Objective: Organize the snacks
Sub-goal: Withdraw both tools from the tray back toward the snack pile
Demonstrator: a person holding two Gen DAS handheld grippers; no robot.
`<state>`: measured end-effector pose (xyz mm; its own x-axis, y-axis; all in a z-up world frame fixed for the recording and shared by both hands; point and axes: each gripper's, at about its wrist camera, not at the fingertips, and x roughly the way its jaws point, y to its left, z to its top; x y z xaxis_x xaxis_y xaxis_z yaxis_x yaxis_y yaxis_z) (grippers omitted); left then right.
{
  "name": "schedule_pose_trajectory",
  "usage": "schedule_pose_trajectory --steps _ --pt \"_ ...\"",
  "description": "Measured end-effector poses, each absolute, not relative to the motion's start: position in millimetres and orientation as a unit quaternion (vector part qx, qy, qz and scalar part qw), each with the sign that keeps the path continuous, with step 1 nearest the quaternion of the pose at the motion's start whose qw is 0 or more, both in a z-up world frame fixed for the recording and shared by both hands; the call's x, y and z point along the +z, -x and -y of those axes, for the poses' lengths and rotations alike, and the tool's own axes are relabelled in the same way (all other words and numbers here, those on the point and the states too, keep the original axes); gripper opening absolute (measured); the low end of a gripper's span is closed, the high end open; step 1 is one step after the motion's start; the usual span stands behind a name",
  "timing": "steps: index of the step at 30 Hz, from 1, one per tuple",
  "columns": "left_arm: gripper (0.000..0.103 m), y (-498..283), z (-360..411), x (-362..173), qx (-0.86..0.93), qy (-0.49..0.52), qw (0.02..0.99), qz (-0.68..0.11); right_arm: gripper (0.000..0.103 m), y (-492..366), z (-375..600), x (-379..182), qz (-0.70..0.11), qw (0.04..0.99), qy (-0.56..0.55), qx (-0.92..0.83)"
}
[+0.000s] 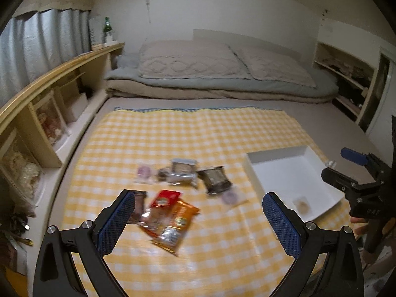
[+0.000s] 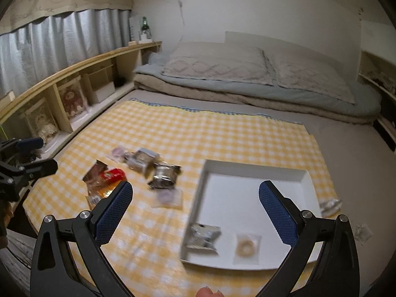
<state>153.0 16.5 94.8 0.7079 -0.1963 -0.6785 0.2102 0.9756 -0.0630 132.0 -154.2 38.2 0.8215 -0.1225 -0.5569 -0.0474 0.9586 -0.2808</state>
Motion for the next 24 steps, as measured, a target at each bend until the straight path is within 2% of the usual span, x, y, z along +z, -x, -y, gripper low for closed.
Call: schedule_pose_trajectory --steps 5,11,13,16,20,24 --pt "0.103 -162.2 -59.4 102.8 -0.1 -0.016 0.928 -0.358 0.103 -153.6 121.1 25.0 -0.301 0.944 0.133 -0.003" --pt "0.102 -195.5 -93.3 80.6 -0.126 0.002 0.925 -0.359 0.103 -183.7 91.6 -8.1 -0.311 0.945 0.099 0.006" --pt "0.097 -207.3 -104.4 70.1 -0.135 0.012 0.923 -0.36 0.103 -195.8 86.3 -25.8 -0.322 0.944 0.065 0.006" --pt "0.097 -230.6 -117.1 51.2 -0.143 0.027 0.917 -0.371 0.103 -210.9 82.1 -61.6 -0.343 0.939 0.002 -0.006" --pt "0.103 -257.9 -126.0 29.0 -0.145 0.038 0.91 -0.388 0.103 -225.3 74.4 -111.1 -0.376 0.924 -0.068 -0.022" --pt "0.103 -278.2 -130.5 12.3 -0.145 0.04 0.902 -0.405 0.103 -230.3 57.7 -157.4 -0.406 0.907 -0.105 -0.025"
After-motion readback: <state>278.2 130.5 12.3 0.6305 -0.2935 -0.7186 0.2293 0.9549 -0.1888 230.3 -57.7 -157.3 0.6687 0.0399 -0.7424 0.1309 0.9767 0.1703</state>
